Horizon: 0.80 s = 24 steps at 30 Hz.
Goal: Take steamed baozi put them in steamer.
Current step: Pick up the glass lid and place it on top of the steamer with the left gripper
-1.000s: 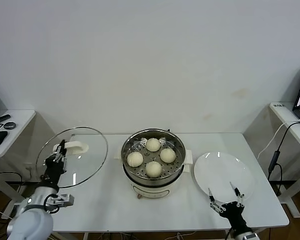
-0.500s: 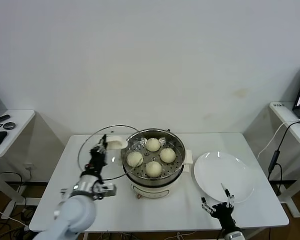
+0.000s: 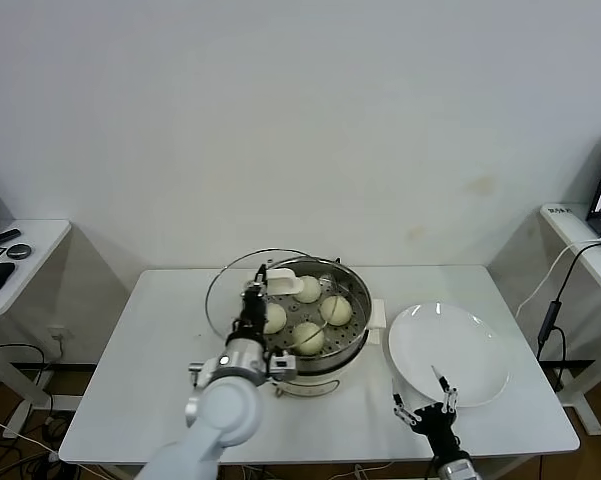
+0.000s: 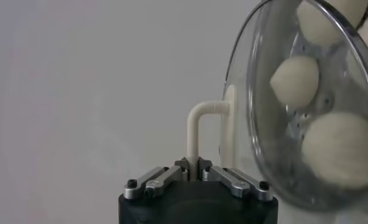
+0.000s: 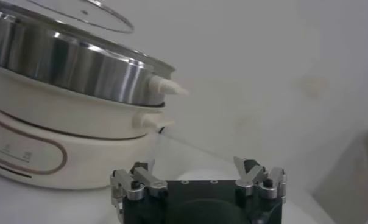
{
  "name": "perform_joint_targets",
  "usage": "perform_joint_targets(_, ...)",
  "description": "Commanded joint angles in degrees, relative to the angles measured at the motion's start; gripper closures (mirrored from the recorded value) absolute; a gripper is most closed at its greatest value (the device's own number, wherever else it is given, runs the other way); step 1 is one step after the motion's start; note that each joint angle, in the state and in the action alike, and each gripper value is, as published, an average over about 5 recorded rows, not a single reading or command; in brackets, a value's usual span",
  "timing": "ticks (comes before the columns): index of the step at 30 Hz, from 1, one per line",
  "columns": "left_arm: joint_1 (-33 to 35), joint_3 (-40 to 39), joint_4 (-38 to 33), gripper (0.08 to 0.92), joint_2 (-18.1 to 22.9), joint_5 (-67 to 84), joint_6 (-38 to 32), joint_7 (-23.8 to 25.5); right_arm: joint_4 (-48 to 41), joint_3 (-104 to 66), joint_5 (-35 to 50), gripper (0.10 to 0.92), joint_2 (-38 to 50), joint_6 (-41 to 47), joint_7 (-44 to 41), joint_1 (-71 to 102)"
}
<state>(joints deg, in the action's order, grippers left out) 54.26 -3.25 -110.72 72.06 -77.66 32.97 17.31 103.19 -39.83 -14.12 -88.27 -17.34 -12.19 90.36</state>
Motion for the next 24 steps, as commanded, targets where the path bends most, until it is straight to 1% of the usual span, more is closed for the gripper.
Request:
perform_joint_targets(1,-2.31,-3.82,4.68,0.842,8.22,-6.81,0.94,1.80,-0.67,0.11,-0.87,0.203,-0.10,-0.34,0.36,-0.23)
perform_joint_targets(14,-0.61,-3.88,7.59,0.842,10.79,-8.90,0.23,0.05,-0.49,0.36,-0.67,0.203,0.07,-0.38,0.15,-0.08)
perform_joint_targets(24,-0.39,-3.29,9.02,0.842,11.37,-8.88,-0.11,-0.53,-0.42,0.71,-0.46,0.203,0.16,-0.36,-0.23,0.14)
